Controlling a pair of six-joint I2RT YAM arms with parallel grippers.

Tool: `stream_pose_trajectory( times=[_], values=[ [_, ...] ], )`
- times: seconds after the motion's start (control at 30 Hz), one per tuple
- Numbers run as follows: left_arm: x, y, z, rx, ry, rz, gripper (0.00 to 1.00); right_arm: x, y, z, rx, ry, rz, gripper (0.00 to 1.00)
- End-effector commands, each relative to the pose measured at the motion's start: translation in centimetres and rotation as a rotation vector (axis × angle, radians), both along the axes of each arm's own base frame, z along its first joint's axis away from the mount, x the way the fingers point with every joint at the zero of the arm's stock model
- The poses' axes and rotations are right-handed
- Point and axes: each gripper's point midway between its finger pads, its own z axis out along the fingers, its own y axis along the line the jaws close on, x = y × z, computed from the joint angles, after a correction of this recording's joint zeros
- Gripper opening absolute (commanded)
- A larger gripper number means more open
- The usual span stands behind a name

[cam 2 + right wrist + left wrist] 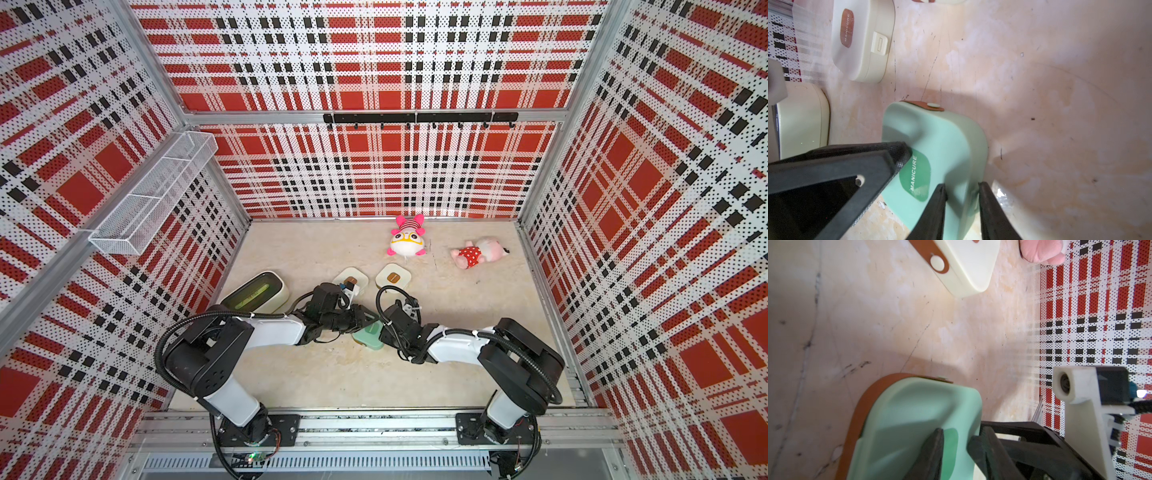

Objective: Organize nail clipper sets
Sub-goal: Close the storage box at the center of the board.

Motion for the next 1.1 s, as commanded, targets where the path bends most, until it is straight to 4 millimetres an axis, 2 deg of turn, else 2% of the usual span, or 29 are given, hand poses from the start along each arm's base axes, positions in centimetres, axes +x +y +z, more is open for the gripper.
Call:
stream_pose_trajectory(
  times=[0.0, 0.13, 0.27, 0.43, 0.5, 0.67, 0.8, 0.97, 1.07],
  values=[
    [-1.3, 2.0, -2.7, 0.095, 0.089, 0.018, 0.38, -0.7, 0.1, -1.1, 0.013, 0.03, -0.009, 0.31],
    [-0.4, 2.5, -1.0, 0.128, 0.036, 0.011, 0.43, -0.6, 0.0, -1.1, 0.004, 0.027, -0.007, 0.32],
    [0.8, 3.9, 0.4, 0.237, -0.024, 0.013, 0.47, -0.6, 0.2, -1.1, 0.002, 0.029, -0.003, 0.32],
    [1.1, 6.3, -0.9, 0.312, -0.008, 0.029, 0.48, -0.7, 0.1, -1.3, 0.001, 0.034, -0.002, 0.34],
    [1.1, 6.4, -1.3, 0.31, -0.005, 0.022, 0.48, -0.7, 0.0, -1.3, 0.0, 0.034, -0.004, 0.34],
    [0.6, 4.1, -1.8, 0.269, -0.001, -0.053, 0.48, -0.8, 0.0, -1.4, -0.002, 0.038, 0.0, 0.36],
    [-1.0, 1.8, -1.7, 0.248, 0.001, -0.121, 0.46, -0.6, 0.6, -1.3, 0.015, 0.036, 0.009, 0.38],
    [-3.4, 1.0, -2.2, 0.179, 0.061, -0.121, 0.44, -0.3, 2.6, -0.9, 0.114, 0.03, 0.037, 0.39],
    [-4.0, 0.9, -2.4, 0.156, 0.074, -0.106, 0.44, -0.3, 3.3, -0.6, 0.163, 0.026, 0.046, 0.39]
  ],
)
